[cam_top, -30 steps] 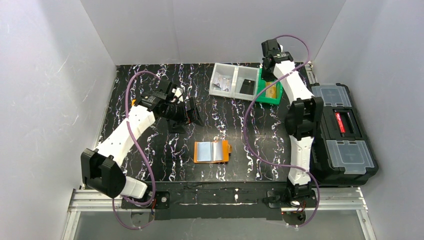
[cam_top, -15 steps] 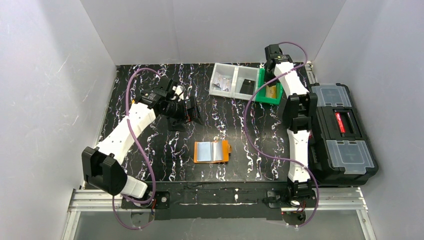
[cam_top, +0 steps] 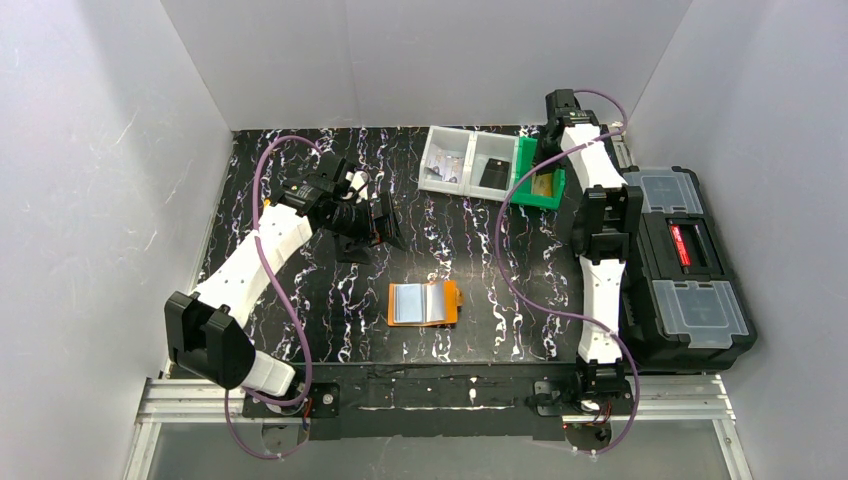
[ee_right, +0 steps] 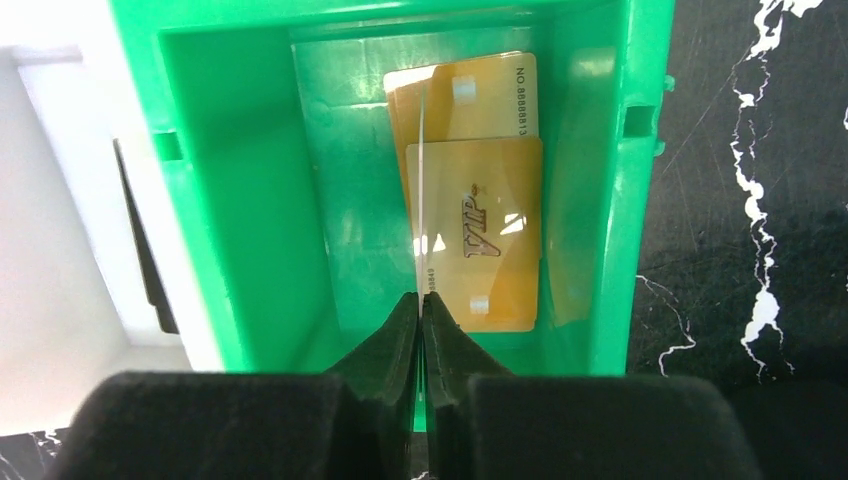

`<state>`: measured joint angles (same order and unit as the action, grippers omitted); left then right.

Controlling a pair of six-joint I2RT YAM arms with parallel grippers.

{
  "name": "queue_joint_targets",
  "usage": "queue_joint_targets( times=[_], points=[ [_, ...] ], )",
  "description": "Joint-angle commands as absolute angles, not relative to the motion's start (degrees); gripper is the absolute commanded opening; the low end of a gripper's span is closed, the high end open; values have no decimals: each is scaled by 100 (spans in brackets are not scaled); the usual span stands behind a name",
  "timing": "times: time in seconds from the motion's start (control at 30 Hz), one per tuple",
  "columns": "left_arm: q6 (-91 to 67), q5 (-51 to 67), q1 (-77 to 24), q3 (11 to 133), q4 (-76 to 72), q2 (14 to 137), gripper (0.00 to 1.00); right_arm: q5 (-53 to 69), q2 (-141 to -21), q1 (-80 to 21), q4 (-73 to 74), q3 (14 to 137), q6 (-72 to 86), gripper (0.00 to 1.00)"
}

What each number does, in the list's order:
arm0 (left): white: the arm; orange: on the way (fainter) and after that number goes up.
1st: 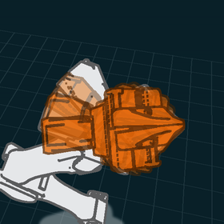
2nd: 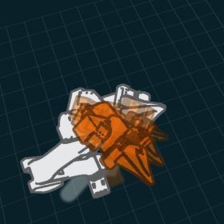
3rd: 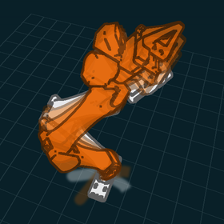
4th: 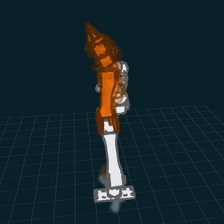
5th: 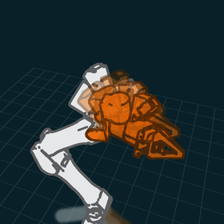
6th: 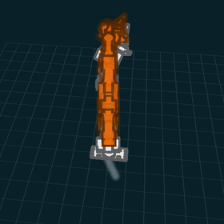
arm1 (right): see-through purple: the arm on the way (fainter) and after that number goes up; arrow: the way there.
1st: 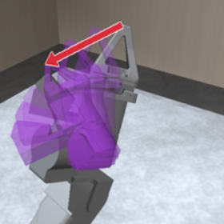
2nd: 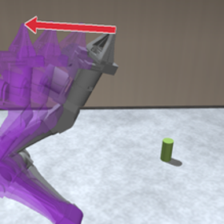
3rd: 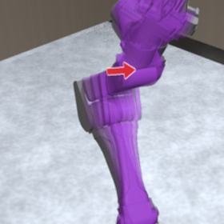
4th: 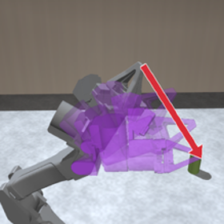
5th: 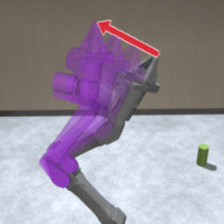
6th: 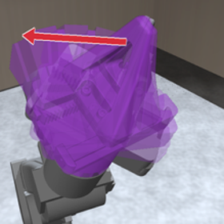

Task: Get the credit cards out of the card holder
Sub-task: Place the credit card in the storage box, then remove the credit card from the card holder.

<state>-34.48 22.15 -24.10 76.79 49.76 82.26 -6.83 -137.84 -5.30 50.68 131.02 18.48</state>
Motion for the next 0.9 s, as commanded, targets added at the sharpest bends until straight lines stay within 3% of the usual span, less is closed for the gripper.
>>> queue_joint_targets(
  times=[0.0,0.1,0.2,0.57,0.67,0.87],
  points=[
    [-3380,2170,-2395,7872,5115,8211,98,-452,-13877,-472,4999,13265,1980,19],
    [-3378,2163,-2391,7869,5114,8210,98,-452,-13812,-463,5027,13385,1984,35],
    [-3366,2136,-2391,7868,5115,8197,98,-445,-13737,-457,5161,13660,2039,44],
    [-3368,2099,-2391,7959,5101,8160,98,-499,-12670,-457,5501,13681,2351,55],
    [-3351,1947,-2393,7937,5127,8108,98,-241,-12100,-477,5592,13091,2619,57],
    [-3403,1733,-2383,7532,5030,7939,98,466,-10137,-854,4686,10282,3121,59]
  ],
)
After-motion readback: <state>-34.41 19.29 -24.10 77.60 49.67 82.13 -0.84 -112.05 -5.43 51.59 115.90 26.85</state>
